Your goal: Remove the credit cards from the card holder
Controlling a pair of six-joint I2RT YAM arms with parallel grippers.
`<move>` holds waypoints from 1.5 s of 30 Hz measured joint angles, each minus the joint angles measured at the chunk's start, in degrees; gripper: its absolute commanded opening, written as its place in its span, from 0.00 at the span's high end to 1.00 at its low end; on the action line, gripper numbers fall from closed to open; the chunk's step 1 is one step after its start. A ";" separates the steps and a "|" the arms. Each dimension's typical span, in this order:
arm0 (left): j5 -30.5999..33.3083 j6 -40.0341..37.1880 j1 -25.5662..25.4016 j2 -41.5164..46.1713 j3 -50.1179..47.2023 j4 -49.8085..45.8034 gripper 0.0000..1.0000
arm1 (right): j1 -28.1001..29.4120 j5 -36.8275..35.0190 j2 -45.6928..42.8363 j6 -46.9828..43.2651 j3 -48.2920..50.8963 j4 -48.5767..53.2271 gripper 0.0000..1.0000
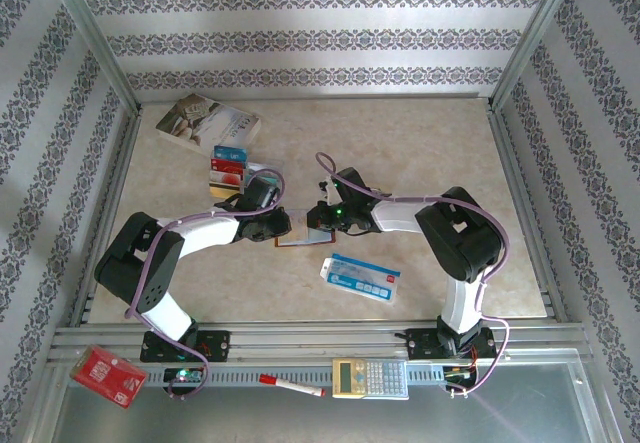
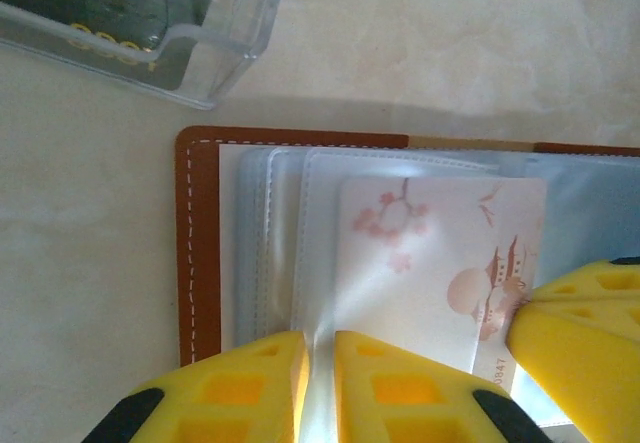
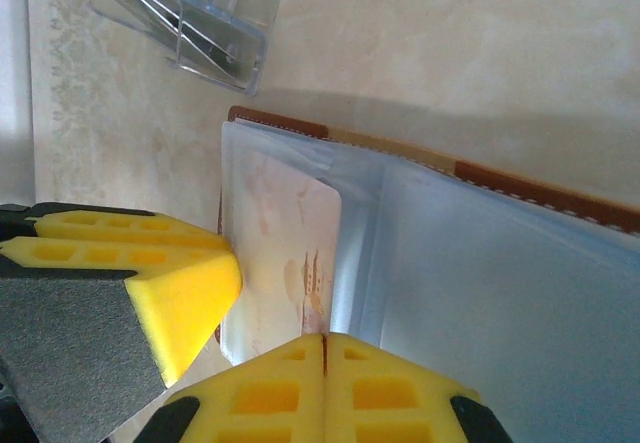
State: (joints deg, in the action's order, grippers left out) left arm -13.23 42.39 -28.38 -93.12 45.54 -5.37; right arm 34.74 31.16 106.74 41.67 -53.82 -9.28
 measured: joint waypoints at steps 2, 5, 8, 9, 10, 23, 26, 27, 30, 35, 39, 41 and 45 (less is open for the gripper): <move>0.00 0.00 0.00 0.48 0.00 -0.37 0.74 | -0.57 -0.39 -1.36 -0.02 1.11 0.04 1.00; 0.07 -0.20 0.00 1.77 0.15 -2.75 0.70 | -2.05 -0.72 -3.93 -0.20 2.86 0.00 1.00; 0.09 -0.61 0.13 3.48 1.01 -6.01 0.65 | -3.32 -0.74 -6.51 -0.24 4.94 -0.90 1.00; 0.02 -0.85 0.28 4.26 1.40 -6.75 0.63 | -3.65 -0.70 -7.19 -0.24 5.60 -1.29 1.00; 0.00 -1.05 0.44 5.25 1.77 -7.32 0.61 | -3.91 -0.68 -7.76 -0.22 6.16 -1.62 1.00; -10.60 2.84 5.22 16.44 -6.38 4.74 0.18 | -4.66 4.72 -12.87 4.57 9.70 -10.99 1.00; -13.84 4.87 5.77 17.20 -8.31 8.76 0.17 | -4.66 7.04 -14.58 6.97 10.51 -14.10 1.00; -15.19 5.90 5.90 17.20 -8.57 9.92 0.17 | -4.66 7.76 -14.99 7.85 10.73 -15.02 1.00; -18.56 8.48 6.01 17.31 -8.70 13.66 0.16 | -5.03 9.77 -16.09 10.71 11.32 -17.75 1.00; -22.18 10.43 6.01 18.62 -8.66 17.00 0.21 | -5.40 12.46 -18.34 15.23 11.72 -22.05 1.00; -25.09 12.37 6.01 18.62 -8.61 20.35 0.31 | -5.55 14.03 -19.89 18.08 11.72 -24.96 1.00; -26.49 13.73 6.01 18.62 -8.61 22.86 0.38 | -5.77 14.62 -20.13 19.12 11.72 -26.01 1.00; -28.37 15.82 6.01 18.71 -8.55 27.30 0.50 | -6.14 15.10 -20.13 21.05 11.72 -27.61 1.00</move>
State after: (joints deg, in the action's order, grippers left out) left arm -41.60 58.22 -22.37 -74.41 36.99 21.93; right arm 28.60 46.26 86.61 62.72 -42.11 -36.88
